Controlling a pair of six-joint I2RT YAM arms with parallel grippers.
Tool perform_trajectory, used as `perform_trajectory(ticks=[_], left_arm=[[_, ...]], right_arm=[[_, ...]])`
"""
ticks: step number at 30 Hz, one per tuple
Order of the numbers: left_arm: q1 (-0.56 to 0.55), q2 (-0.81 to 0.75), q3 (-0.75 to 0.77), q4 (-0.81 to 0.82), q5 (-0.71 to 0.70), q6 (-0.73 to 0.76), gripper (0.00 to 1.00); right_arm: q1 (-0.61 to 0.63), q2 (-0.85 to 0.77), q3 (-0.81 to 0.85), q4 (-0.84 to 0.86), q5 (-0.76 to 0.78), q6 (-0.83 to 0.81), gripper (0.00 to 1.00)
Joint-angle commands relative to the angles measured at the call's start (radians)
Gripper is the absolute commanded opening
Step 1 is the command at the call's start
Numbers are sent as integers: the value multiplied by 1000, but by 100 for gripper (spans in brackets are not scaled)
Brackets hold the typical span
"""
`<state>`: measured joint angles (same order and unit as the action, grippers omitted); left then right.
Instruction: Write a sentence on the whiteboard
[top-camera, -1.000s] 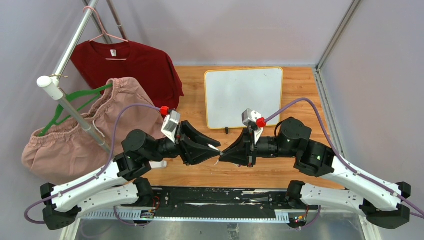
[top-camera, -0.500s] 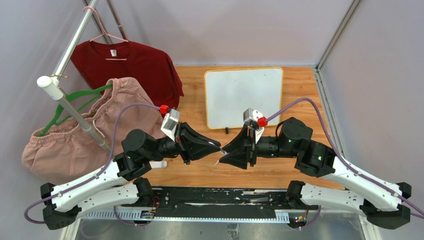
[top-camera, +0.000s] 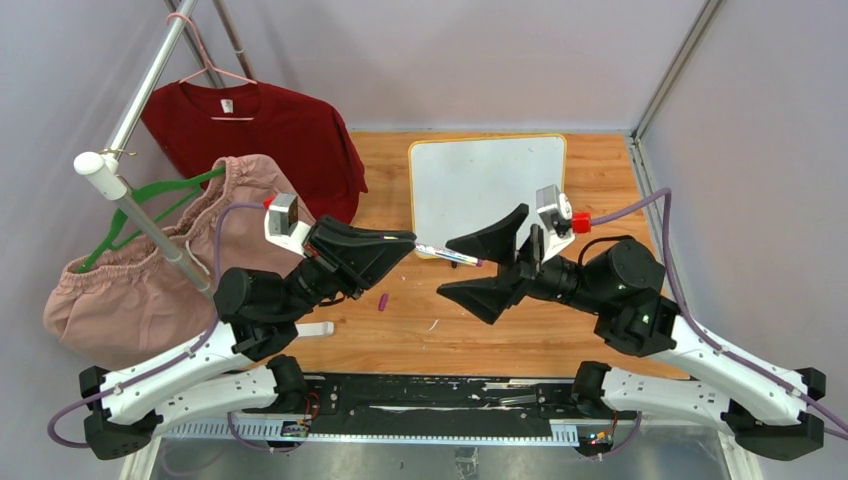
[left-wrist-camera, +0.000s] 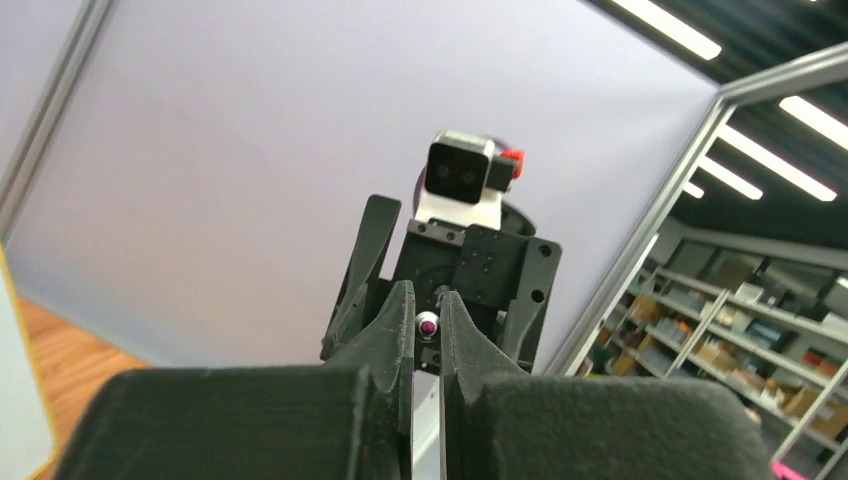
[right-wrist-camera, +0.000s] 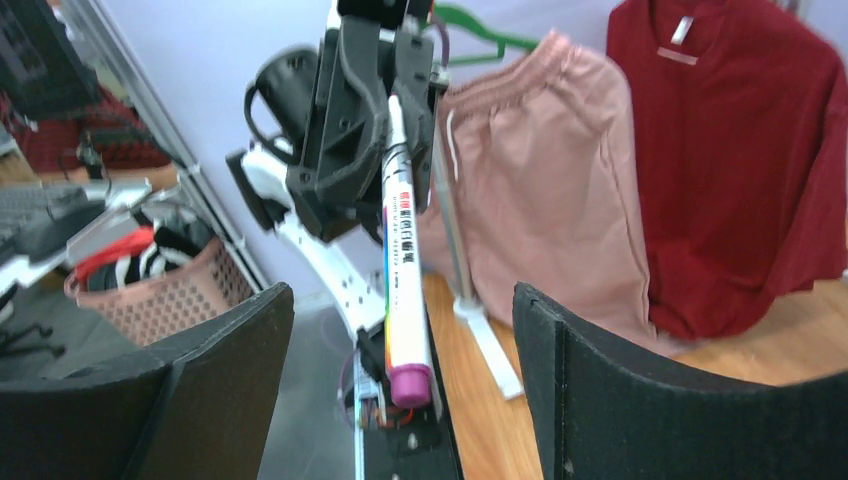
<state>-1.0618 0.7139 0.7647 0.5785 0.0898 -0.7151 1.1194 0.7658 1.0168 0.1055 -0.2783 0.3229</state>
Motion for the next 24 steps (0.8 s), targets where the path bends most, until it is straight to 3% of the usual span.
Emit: perform_trajectory(ticks=[1, 8, 15, 24], left_arm=[[0, 18, -28, 217, -88, -93, 0], [0, 20, -41, 250, -88, -127, 0], [-1, 4, -64, 248, -174, -143, 0], [-1, -9, -90, 228, -267, -150, 0]], right_arm=[[12, 34, -8, 254, 102, 79, 82], [12, 114, 57, 317, 135, 142, 75], [12, 143, 68, 371, 165, 170, 73], [12, 168, 86, 381, 191, 177, 46]])
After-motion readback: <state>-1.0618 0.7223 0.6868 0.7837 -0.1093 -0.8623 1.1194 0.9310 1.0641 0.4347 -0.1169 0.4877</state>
